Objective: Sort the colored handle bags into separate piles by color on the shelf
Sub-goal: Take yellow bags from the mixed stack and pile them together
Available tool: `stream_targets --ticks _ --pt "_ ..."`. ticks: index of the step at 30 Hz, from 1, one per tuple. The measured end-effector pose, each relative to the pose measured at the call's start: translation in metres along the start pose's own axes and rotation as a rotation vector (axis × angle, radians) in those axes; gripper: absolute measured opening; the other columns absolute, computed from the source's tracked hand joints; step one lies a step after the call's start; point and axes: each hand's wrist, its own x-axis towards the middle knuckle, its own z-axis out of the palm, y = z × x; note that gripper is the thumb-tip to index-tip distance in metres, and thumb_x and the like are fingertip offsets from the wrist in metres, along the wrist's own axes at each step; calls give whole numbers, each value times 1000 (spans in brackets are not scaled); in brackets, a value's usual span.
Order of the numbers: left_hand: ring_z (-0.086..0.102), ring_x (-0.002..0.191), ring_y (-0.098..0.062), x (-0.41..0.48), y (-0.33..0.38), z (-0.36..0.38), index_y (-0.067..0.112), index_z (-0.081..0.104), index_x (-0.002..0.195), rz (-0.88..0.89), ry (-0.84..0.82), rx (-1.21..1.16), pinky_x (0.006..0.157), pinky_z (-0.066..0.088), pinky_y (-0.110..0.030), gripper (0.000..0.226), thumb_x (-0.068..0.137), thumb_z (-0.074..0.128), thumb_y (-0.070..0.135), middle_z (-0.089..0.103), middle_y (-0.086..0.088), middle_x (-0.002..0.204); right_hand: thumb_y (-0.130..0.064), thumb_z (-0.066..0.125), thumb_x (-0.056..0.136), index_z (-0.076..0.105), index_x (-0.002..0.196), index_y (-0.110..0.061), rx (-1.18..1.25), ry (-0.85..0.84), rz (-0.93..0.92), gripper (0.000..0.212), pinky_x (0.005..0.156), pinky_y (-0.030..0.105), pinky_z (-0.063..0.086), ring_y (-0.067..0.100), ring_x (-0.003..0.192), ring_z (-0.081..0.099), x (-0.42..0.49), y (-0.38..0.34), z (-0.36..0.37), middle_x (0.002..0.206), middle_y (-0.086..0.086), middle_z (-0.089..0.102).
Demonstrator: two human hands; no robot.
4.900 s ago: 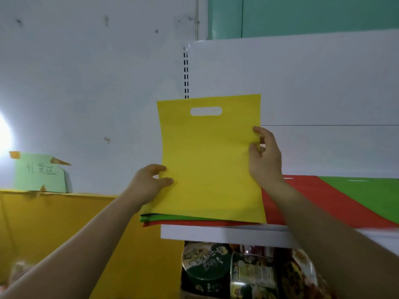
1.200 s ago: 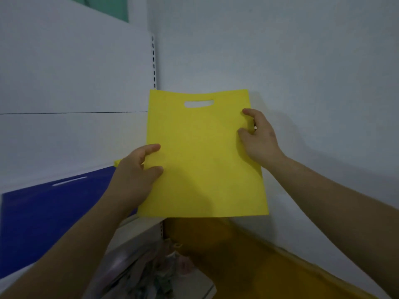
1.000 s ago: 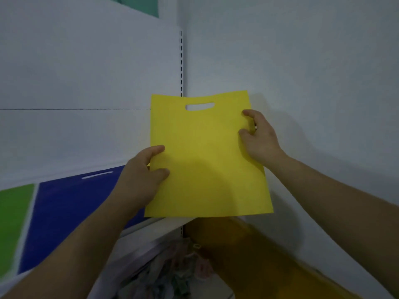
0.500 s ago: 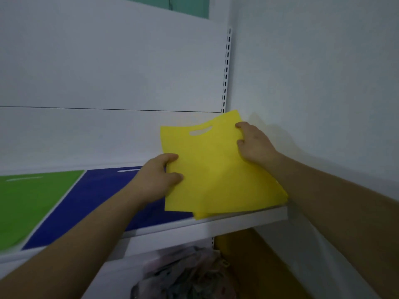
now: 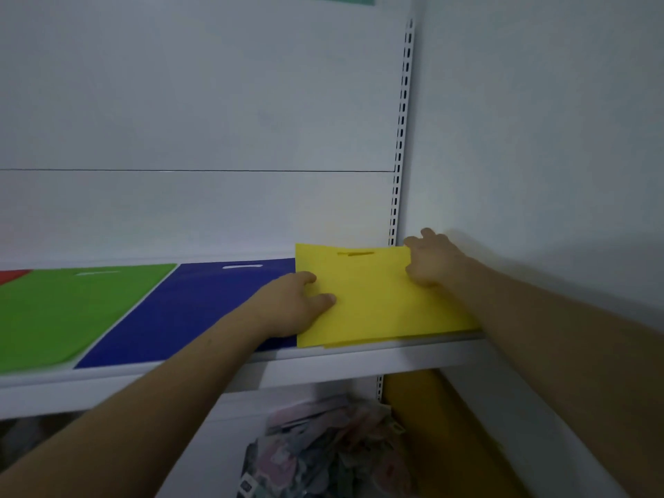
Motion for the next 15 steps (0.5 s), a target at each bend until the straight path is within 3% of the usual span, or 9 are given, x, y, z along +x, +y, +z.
stream_targets --ticks 5,10,15 --pt "34 136 -20 -15 7 -2 26 29 146 68 -3 15 106 30 -32 71 87 47 60 27 2 154 -56 34 97 33 147 -18 87 -209 -58 63 110 36 27 25 139 30 -14 -8 -3 154 6 28" --pt "34 135 -18 -35 19 1 32 26 146 178 -164 58 106 30 -31 81 78 55 65 28 3 153 -52 29 100 38 144 -12 20 -248 -21 60 106 34 32 26 134 37 -20 -1 -1 150 9 35" --pt "38 131 -19 -37 26 10 32 32 144 198 -135 97 103 33 -30 73 82 56 61 34 2 149 -53 24 100 38 144 -10 50 -258 8 63 106 35 32 27 134 38 -24 8 0 150 11 36"
